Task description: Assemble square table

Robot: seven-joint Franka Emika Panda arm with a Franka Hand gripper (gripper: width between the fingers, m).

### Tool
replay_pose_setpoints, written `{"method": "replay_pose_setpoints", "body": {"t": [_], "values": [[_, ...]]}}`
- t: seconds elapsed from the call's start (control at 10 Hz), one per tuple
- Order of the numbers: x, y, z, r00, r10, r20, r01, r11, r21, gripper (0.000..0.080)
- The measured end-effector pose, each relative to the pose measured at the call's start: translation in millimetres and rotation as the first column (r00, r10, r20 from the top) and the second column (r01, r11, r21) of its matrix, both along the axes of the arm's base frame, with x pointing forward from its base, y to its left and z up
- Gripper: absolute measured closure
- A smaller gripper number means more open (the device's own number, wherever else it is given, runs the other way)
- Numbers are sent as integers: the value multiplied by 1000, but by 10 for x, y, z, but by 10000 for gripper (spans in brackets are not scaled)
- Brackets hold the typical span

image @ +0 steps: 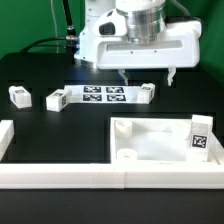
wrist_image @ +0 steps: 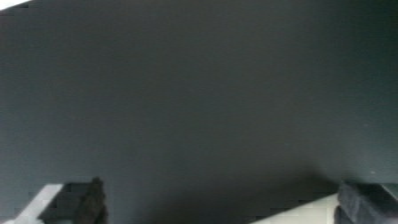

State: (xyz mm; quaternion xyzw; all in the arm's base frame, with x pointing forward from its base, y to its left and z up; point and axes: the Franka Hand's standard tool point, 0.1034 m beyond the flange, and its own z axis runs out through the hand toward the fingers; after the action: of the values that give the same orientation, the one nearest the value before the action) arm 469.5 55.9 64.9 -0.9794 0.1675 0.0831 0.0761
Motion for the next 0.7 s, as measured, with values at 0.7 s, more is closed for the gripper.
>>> {"method": "replay_pose_setpoints", "body": {"t": [0.7], "values": [[-535,-62,-100,875,-26,-483,118,980,161,151]]}}
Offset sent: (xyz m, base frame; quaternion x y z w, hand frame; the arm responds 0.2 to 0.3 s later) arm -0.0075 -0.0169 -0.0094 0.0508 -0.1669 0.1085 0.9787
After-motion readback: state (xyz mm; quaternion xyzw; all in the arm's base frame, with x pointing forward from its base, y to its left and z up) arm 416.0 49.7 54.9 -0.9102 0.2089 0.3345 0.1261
